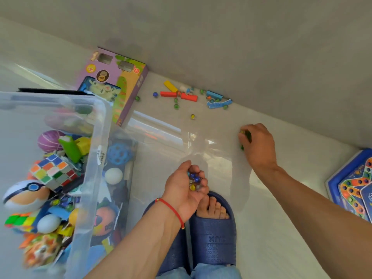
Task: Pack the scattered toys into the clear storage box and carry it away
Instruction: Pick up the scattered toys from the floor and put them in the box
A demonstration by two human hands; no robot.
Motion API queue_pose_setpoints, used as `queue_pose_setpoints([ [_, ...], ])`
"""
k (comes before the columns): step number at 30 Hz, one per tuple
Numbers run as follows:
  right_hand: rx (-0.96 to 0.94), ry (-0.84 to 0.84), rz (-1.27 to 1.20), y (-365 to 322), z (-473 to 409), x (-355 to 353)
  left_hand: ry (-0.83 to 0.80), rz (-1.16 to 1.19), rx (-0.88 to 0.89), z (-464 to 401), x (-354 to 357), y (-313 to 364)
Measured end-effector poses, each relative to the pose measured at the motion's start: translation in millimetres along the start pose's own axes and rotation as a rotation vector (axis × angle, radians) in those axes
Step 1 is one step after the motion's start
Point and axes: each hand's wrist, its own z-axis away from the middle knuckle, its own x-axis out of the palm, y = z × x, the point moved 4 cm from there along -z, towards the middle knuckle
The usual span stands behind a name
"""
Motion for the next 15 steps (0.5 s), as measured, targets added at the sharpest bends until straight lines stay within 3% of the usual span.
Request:
queue_pose_setpoints([
  [4,0.617,-0.134,-0.706,-56.8,38.0,-4.3,-0.188,0.048,0.110,69.1,2.7,25.2],
  [6,0.688,-0.325,-1.005,-121.9,54.2,-13.3,-0.226,0.094,0.211,110.4,-9.9,45.2],
  [11,0.109,-0.601,-1.165,-302.6,72.1,-81.3,-0.136,0.191,0.543,214.4,-80.9,101.3],
  [15,-0.115,-0.937,-0.920,-387.6,109.7,-97.5,0.133,0.070,0.662,255.8,-149.5,128.3],
])
